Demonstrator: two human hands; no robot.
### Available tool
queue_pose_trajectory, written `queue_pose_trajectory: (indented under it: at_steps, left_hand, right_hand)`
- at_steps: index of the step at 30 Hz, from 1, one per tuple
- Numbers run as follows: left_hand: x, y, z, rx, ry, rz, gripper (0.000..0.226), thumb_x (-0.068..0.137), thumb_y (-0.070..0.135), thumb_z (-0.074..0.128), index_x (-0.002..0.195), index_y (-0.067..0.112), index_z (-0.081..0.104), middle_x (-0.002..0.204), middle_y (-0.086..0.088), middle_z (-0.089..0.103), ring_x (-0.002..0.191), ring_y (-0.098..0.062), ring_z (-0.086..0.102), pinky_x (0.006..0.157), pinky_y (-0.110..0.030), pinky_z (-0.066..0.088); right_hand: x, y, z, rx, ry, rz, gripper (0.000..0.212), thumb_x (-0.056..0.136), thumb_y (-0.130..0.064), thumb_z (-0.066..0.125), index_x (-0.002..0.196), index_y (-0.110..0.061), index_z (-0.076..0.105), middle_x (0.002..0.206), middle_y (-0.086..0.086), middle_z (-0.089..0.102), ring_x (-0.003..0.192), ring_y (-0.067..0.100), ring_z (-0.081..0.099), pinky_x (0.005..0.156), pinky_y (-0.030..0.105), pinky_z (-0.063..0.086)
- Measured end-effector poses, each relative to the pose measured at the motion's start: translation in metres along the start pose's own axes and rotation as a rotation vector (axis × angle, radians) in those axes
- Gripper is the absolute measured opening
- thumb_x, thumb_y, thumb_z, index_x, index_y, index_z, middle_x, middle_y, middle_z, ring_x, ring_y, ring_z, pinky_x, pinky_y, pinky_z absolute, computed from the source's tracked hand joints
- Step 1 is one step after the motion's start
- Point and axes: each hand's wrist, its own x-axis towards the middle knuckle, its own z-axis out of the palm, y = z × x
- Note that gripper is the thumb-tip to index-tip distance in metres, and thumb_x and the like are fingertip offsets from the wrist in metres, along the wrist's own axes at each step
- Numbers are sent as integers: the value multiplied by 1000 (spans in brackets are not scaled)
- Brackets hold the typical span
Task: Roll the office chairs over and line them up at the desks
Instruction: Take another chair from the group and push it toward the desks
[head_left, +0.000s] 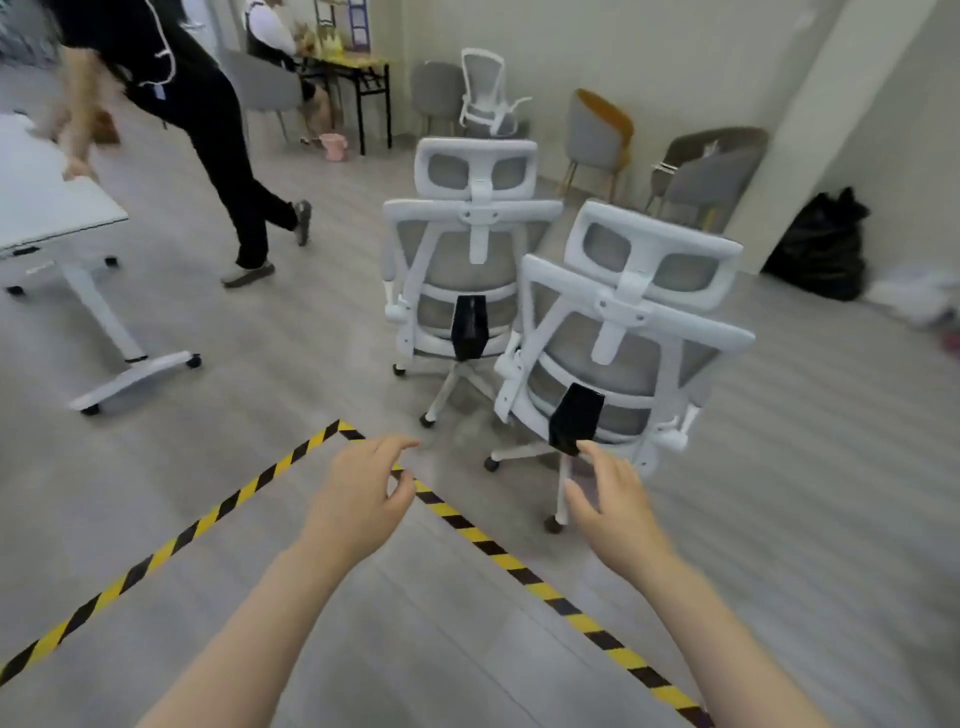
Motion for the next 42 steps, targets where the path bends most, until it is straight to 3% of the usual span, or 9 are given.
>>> queue_pose_trajectory:
  at_steps: [3, 8, 18, 22, 25, 29, 36, 39, 42]
  left_hand:
    - [58, 13, 26, -17, -19, 59, 32, 94, 16, 55, 124, 20, 61, 120, 8, 63, 91, -4, 50, 82, -18, 31]
    - [167, 24, 55, -47, -90, 159, 31, 94, 17, 53, 124, 22, 59, 121, 12, 60, 114, -11, 54, 93, -22, 35]
    - [376, 46, 83, -66, -130, 353, 31, 93, 18, 55, 123, 22, 60, 118, 8, 64, 112, -15, 56, 95, -33, 45]
    - [435, 66, 93, -104, -130, 391, 33, 92, 16, 54, 125, 20, 59, 112, 9, 62, 109, -16, 55, 96, -35, 45]
    - [474, 84, 102, -129, -112, 416, 35, 93, 16, 54, 128, 20, 58, 126, 7, 61, 117, -13, 50, 100, -27, 37]
    - [518, 107, 113, -165, -71, 428, 38, 95, 15, 53, 132, 20, 54, 134, 5, 56, 125, -13, 46, 102, -24, 31]
    - [570, 143, 139, -286, -40, 448, 37, 97, 33, 40, 128, 24, 57, 117, 17, 54, 99, 9, 44, 87, -3, 29]
    - [577, 150, 159, -344, -40, 447, 36, 98, 37, 35, 117, 26, 63, 106, 21, 59, 98, 3, 52, 83, -4, 34]
    - [580, 150, 174, -410, 50, 462, 41, 97, 34, 32, 96, 19, 71, 93, 11, 68, 93, -6, 58, 82, -9, 38]
  right_hand:
    - [31, 28, -23, 38, 63, 82, 48, 100, -38, 46, 145, -26, 34, 147, -8, 38, 135, 11, 31, 113, 37, 32]
    - [101, 58, -53, 28, 188, 148, 48, 99, -28, 50, 144, -18, 37, 146, -3, 40, 137, 14, 29, 108, 25, 24]
    - [246, 77, -109, 25, 401, 245, 47, 98, -27, 51, 142, -17, 40, 143, -3, 45, 134, 14, 34, 106, 23, 26]
    - [287, 92, -130, 51, 466, 241, 47, 98, -26, 51, 142, -19, 39, 144, -5, 43, 136, 12, 33, 111, 28, 28]
    - [318, 103, -153, 53, 550, 215, 44, 97, -24, 53, 139, -18, 42, 136, -9, 45, 133, 11, 35, 106, 28, 33]
    - [354, 121, -184, 58, 683, 178, 37, 96, -19, 53, 133, -18, 47, 126, -13, 44, 123, 6, 38, 99, 19, 26]
    - [399, 161, -220, 104, 658, 127, 20, 99, -23, 51, 118, -22, 57, 113, -13, 54, 96, -4, 46, 81, -1, 29]
    - [411, 173, -220, 141, 629, 87, 19, 97, -34, 45, 102, -29, 62, 100, -19, 60, 92, -5, 53, 74, 3, 35]
    - [416, 184, -212, 202, 640, 50, 35, 95, -42, 38, 93, -25, 68, 99, -17, 67, 100, 1, 59, 83, 13, 41]
